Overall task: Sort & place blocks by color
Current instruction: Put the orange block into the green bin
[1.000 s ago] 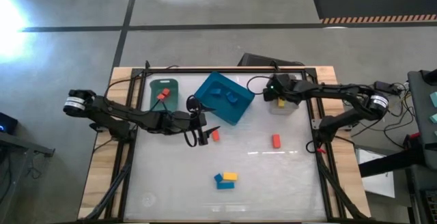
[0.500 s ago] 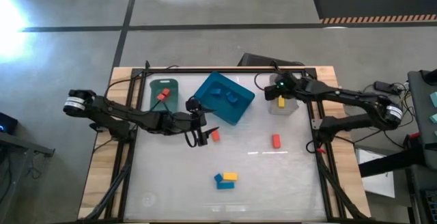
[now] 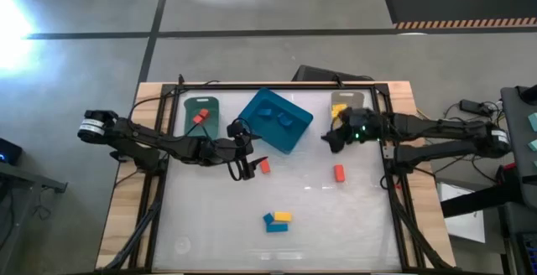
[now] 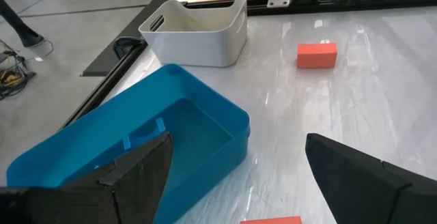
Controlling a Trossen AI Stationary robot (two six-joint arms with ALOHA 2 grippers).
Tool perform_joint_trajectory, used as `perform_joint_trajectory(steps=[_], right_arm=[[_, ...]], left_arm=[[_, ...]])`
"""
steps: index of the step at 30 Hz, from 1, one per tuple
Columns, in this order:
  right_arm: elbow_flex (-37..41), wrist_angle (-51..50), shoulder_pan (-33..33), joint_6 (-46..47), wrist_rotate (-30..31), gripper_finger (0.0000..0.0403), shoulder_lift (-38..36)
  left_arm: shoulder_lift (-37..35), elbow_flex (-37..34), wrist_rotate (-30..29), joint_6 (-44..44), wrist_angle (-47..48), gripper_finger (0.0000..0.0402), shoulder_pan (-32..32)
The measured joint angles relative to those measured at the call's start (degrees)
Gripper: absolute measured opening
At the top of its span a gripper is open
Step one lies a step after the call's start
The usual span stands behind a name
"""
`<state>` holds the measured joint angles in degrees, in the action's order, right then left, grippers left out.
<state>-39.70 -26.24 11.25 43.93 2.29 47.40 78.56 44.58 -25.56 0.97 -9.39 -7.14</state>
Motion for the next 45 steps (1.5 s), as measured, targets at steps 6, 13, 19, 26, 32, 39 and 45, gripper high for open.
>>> perform_joint_trajectory(steps=[6,13,19,26,32,39,45], right_arm=[[0.0,-0.1,-9.8,8.0,-1.8,0.0167,2.8],[0.0,-7.9,-15.2,18.9,-5.1,0.0155,8.5],[0.0,-21.6,-16.8,26.8,-5.3,0.0146,13.1],[-0.1,-22.8,-17.9,27.1,-5.4,0.0157,17.3],[-0.1,-20.6,-17.9,27.1,-5.4,0.0196,20.1],[-0.1,-17.0,-17.9,27.7,-6.8,0.0216,23.9],[-0.1,-16.7,-17.9,27.1,-6.8,0.0208,28.9]], left_arm=[[0.0,0.0,0.0,0.0,0.0,0.0318,0.0],[0.0,0.0,0.0,-0.1,0.0,0.0318,0.0],[0.0,0.0,0.0,-0.2,0.0,0.0318,0.0],[0.0,0.0,0.0,-0.2,0.0,0.0318,0.0],[0.0,0.0,0.0,-0.2,0.0,0.0318,0.0],[0.0,0.0,0.0,-0.4,0.1,0.0318,0.0],[0.0,0.0,0.0,-0.4,0.1,0.0318,0.0]])
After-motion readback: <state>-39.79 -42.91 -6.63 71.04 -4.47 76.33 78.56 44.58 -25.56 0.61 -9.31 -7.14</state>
